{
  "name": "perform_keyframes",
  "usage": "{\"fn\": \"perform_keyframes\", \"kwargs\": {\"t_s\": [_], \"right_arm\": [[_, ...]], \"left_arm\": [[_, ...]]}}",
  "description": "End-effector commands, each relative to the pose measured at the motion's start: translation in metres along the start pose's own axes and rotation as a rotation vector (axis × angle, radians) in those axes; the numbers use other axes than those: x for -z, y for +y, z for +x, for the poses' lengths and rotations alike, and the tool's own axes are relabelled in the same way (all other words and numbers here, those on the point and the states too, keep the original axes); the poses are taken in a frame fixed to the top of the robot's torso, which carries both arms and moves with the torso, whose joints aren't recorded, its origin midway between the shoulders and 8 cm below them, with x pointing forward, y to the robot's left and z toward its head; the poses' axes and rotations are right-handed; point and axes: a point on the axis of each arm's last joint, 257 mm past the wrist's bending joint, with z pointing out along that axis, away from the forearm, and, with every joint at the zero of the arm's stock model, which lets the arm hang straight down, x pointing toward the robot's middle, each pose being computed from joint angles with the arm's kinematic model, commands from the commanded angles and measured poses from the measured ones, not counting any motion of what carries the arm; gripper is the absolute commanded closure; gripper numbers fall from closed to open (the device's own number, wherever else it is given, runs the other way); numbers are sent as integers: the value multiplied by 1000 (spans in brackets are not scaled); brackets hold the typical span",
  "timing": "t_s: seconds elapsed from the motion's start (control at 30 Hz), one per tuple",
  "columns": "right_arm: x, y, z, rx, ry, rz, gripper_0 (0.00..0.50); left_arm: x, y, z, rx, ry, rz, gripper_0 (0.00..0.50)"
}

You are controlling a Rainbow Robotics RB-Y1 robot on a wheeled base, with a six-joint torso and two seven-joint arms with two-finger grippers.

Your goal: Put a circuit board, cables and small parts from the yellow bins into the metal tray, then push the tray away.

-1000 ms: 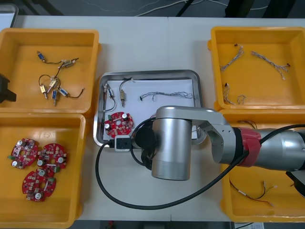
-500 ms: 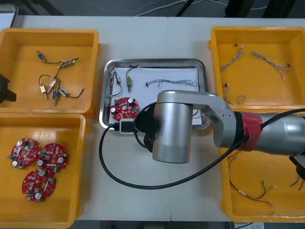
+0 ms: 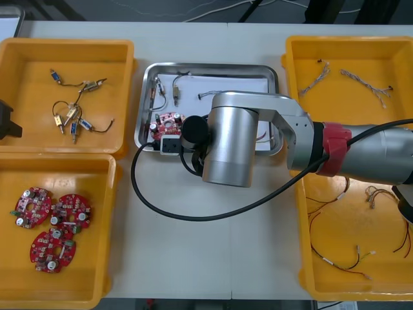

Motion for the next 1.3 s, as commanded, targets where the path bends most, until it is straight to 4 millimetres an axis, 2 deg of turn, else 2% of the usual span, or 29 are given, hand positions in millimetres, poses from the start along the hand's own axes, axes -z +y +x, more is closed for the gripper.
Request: {"fn": "perform_keyframes", "kwargs": {"t_s": [0.03, 0.53, 0.7, 1.3], "right_arm": [[6, -31, -6, 41, -9, 52, 500], [-3, -71, -7, 84, -33, 112, 500], [-7, -86, -6, 156, -40, 135, 500], [-13, -130, 3, 129, -42, 196, 500]], "left_arm": [[12, 7, -3, -103, -27, -16, 0], [12, 7, -3, -103, -27, -16, 0], [12, 7, -3, -103, -27, -16, 0], [12, 7, -3, -103, -27, -16, 0]]}}
